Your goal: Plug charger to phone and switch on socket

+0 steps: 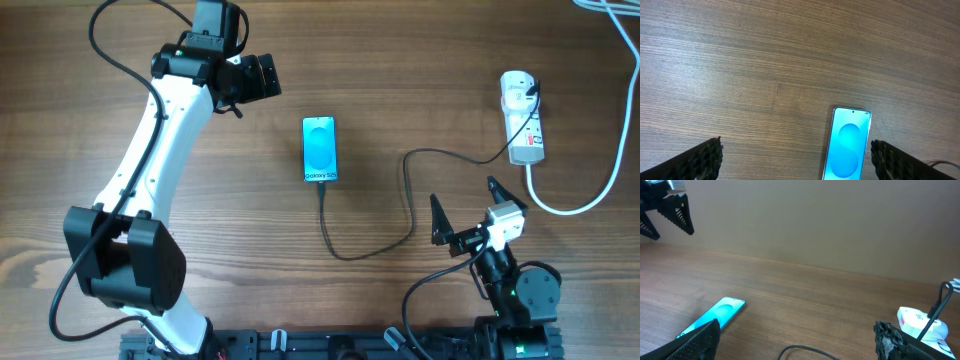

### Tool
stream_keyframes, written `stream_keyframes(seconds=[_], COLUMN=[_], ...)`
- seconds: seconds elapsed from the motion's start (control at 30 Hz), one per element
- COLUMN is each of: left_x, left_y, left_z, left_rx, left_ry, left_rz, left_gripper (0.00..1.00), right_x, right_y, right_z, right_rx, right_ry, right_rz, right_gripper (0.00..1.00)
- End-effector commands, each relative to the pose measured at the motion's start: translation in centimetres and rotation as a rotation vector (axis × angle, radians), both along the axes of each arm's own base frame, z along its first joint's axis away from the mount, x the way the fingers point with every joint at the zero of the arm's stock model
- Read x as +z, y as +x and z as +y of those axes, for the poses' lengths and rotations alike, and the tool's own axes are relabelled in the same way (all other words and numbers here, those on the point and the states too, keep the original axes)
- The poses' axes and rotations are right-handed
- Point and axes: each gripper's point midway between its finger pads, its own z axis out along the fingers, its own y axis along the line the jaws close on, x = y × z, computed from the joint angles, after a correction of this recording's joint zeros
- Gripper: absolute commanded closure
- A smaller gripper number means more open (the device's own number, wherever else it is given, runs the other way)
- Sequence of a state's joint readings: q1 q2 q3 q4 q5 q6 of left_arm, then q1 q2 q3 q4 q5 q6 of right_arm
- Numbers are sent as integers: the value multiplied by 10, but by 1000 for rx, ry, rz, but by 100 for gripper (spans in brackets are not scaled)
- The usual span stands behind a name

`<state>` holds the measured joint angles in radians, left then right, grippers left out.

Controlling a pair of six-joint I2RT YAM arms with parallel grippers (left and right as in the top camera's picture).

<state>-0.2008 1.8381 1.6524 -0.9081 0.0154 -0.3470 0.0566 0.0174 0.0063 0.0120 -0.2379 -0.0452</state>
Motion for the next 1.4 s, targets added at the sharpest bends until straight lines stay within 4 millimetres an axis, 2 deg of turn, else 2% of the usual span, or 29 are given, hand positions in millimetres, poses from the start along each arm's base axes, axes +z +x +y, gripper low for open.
stream_keyframes(seconds=[0.0, 0.63, 0.77, 0.9, 1.03, 1.2, 1.37], left_x=[-5, -5, 5, 23, 31, 27, 32], left_y=[1, 1, -1, -23, -52, -103, -155], left_z=[3, 3, 9, 13, 28, 40, 50], left_rx=[15, 10, 24, 25, 53, 59, 63], left_ry=[10, 17, 40, 41, 55, 29, 2], left_rz=[9, 6, -15, -15, -148, -290, -402], left_gripper=[0, 0, 0, 0, 0, 0, 0], right_x=[4, 4, 4, 4, 4, 4, 4], right_y=[-1, -1, -1, -1, -1, -1, -1], right_z=[0, 0, 0, 0, 0, 0, 0], right_rx=[-3, -3, -3, -3, -3, -3, -3], right_ry=[20, 20, 20, 20, 20, 20, 20], right_rz=[-11, -11, -11, -11, -11, -11, -11], right_gripper=[0, 0, 0, 0, 0, 0, 0])
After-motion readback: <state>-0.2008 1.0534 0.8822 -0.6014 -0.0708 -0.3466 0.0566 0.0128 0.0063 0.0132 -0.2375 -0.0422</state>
